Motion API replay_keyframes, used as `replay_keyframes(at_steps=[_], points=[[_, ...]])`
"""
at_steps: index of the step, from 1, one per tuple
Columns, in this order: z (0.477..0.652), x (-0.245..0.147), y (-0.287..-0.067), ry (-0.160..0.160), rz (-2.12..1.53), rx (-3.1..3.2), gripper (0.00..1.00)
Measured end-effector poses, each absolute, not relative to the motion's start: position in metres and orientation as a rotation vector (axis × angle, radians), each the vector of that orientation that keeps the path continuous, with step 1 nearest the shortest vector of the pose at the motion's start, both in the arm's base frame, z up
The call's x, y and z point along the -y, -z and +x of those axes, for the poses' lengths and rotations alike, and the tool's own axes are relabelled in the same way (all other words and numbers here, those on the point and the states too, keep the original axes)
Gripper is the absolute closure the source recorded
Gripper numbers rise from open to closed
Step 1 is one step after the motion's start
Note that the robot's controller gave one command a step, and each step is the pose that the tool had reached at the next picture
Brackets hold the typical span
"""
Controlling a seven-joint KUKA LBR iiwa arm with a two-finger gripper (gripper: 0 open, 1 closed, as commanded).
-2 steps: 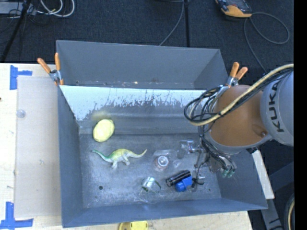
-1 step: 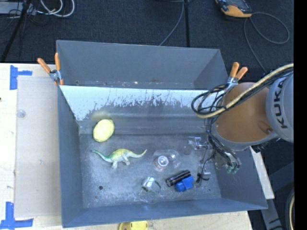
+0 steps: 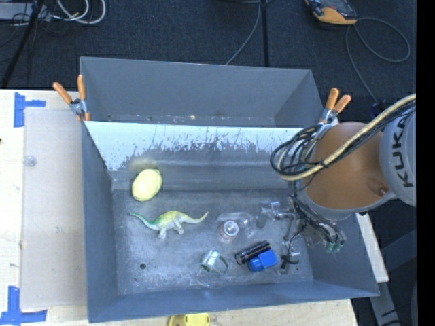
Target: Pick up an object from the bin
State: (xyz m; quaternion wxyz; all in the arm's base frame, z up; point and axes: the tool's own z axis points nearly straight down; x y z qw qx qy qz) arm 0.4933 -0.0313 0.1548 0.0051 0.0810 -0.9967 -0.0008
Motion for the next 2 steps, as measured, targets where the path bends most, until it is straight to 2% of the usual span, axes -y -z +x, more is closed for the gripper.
replay_keyframes(at_steps=[1,2], points=[[0.489,0.031,-0.091,0.002,0.348,3.121,0.0],[0.491,0.031,-0.069,0.005,0.522,3.086,1.0]])
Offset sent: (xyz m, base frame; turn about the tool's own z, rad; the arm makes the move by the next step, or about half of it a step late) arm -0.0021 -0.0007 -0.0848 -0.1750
